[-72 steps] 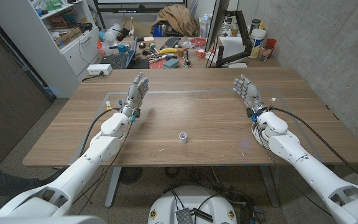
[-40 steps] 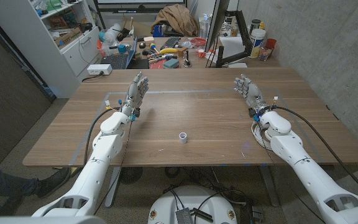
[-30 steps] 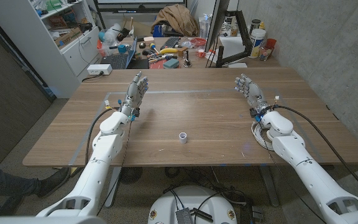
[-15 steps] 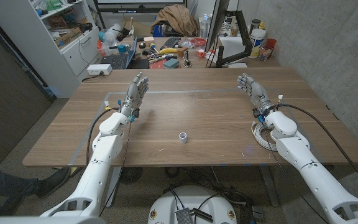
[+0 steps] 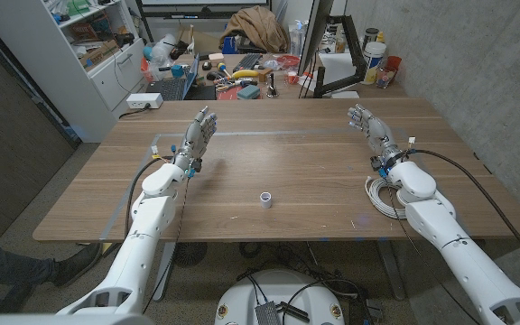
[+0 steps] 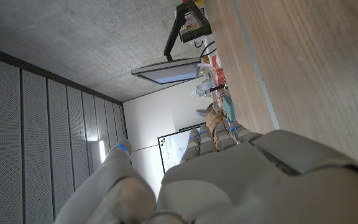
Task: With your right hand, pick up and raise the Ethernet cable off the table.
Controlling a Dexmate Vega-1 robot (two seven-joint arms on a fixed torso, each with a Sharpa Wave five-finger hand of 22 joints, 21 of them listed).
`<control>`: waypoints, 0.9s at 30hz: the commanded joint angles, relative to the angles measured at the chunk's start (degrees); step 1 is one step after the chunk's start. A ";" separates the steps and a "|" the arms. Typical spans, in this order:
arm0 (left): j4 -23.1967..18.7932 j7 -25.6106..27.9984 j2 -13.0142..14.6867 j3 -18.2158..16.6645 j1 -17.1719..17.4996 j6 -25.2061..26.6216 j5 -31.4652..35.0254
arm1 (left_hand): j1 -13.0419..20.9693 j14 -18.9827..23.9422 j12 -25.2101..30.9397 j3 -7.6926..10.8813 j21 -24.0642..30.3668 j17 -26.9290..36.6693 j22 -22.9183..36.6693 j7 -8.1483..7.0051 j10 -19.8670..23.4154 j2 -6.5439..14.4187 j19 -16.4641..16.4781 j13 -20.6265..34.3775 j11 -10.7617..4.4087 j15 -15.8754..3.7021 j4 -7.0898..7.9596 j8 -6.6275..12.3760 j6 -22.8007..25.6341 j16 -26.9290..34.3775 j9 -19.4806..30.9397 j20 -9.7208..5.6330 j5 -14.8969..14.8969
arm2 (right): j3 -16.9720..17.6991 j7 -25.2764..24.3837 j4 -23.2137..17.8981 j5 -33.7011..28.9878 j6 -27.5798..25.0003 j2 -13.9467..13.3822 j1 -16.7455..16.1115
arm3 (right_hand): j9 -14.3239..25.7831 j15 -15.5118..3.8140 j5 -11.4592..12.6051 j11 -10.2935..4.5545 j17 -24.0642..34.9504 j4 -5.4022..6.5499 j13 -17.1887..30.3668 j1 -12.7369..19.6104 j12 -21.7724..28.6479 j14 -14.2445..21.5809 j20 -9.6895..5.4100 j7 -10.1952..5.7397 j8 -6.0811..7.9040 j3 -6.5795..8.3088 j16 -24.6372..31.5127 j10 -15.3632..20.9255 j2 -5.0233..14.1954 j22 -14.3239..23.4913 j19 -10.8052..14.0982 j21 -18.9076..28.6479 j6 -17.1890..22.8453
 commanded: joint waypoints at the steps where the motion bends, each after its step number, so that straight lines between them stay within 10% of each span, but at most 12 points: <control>1: -0.68 -0.19 0.11 -0.12 0.31 0.62 0.61 | 0.73 -0.61 -0.13 -0.09 -0.12 0.31 0.26 0.28 -0.62 -0.05 -0.66 0.29 0.11 0.18 -0.32 -0.10 -0.23 0.09 0.09 -1.31 -0.02 | 0.70 0.02 -1.85 -0.56 0.01 -1.12 -0.94 | 0.19 0.17 0.36 0.13 0.10 -0.13 0.24 0.60 0.28 0.66 -0.67 -0.05 0.33 0.12 0.32 0.38 0.15 0.28 0.81 -0.35 0.65; 27: -0.25 -0.11 0.15 -0.38 0.31 0.55 0.93 | 1.40 -0.37 0.05 -0.26 -0.24 0.28 0.28 0.55 -0.37 0.50 0.02 0.29 0.45 0.50 -0.51 0.08 0.15 0.24 0.08 -3.00 -0.37 | 2.65 -1.88 -7.51 -3.52 -2.02 -4.57 -4.46 | 0.22 0.35 0.35 -0.21 0.18 -0.07 0.29 0.55 0.12 1.26 -0.43 -0.58 0.25 -0.05 0.34 0.33 0.20 0.31 1.41 -1.24 0.80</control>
